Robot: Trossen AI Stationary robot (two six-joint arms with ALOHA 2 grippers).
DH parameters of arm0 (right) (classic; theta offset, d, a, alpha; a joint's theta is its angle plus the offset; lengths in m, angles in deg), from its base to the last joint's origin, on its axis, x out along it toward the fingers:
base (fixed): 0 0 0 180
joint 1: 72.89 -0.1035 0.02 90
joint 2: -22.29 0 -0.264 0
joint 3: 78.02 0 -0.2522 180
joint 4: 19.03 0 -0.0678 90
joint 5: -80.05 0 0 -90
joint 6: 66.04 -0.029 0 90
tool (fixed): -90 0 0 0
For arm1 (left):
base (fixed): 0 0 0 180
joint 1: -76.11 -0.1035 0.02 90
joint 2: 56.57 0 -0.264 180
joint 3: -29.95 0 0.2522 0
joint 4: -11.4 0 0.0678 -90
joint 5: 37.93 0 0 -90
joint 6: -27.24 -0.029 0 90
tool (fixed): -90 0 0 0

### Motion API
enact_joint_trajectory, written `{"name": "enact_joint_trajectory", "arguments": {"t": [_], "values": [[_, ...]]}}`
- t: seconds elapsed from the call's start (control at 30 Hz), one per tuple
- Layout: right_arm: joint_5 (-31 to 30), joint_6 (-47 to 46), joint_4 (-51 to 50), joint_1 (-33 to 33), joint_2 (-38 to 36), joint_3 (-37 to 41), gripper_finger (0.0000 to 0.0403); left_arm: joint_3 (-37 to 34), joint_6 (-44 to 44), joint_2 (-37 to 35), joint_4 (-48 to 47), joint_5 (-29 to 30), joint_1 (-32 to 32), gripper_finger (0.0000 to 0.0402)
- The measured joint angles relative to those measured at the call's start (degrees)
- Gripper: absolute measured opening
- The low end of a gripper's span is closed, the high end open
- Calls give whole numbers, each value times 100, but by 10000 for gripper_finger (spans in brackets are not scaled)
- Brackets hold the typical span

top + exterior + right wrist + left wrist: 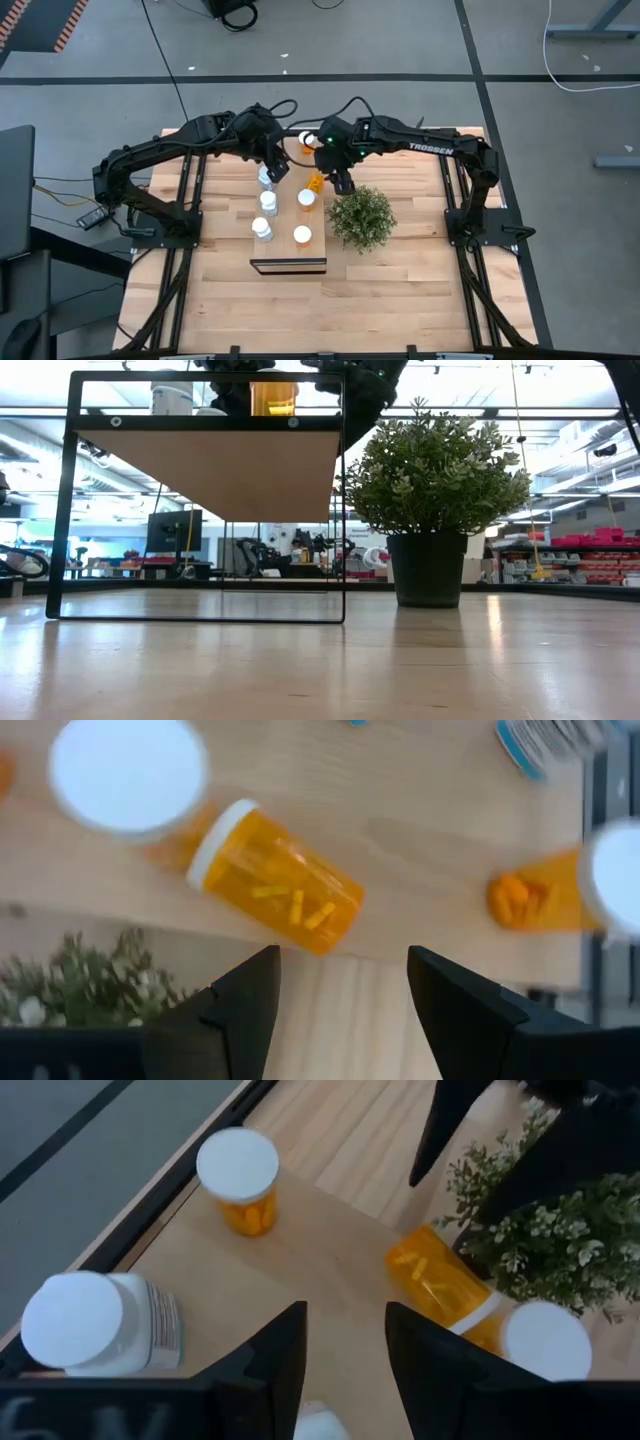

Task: Pick and place medicine bottles onto shelf by color
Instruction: Put the orange pill bottle on the shelf aligned with the other orange pill bottle

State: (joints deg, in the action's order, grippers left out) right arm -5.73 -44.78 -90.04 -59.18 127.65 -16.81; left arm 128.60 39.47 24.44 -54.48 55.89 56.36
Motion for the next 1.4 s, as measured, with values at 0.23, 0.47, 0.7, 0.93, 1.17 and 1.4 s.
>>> {"name": "enact_joint_trajectory", "arguments": {"t": [0.23,0.47,0.7,0.93,1.17,1.4], "values": [[6,1389,256,-117,0,0,235,0,2,-2,-112,0,0,138],[346,2213,693,-111,-4,242,289,0,20,-20,-214,0,0,150],[426,2694,869,-147,4,793,307,2,113,-22,-344,-1,0,150],[418,2824,1224,-191,2,1001,300,2,219,-22,-350,-1,0,145],[413,2820,1344,-190,0,1001,300,2,220,-22,-350,-1,0,149],[465,2537,1331,-190,0,1001,282,2,219,-22,-350,-2,0,139]]}}
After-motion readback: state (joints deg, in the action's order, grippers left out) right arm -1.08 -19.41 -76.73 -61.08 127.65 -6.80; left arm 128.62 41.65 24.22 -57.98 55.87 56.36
